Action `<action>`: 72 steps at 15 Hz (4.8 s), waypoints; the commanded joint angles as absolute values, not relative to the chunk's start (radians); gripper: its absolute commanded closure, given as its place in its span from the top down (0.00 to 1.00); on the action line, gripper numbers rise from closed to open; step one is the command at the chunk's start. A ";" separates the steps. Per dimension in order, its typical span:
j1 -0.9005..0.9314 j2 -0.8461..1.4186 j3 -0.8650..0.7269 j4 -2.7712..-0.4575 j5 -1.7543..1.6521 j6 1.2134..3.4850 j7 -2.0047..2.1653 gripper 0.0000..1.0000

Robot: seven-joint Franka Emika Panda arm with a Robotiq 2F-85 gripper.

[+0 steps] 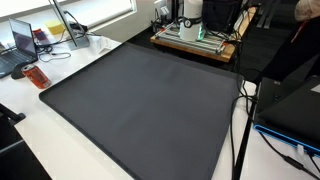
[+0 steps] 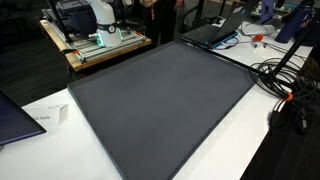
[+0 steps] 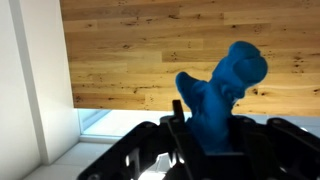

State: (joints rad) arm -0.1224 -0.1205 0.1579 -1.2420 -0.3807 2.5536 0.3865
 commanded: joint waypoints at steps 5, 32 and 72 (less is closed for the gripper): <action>-0.123 -0.069 0.181 -1.169 -0.415 2.497 0.395 0.91; -0.111 0.019 0.198 -0.982 -0.223 1.992 0.260 1.00; -0.107 0.200 0.226 -0.674 -0.163 1.360 0.244 1.00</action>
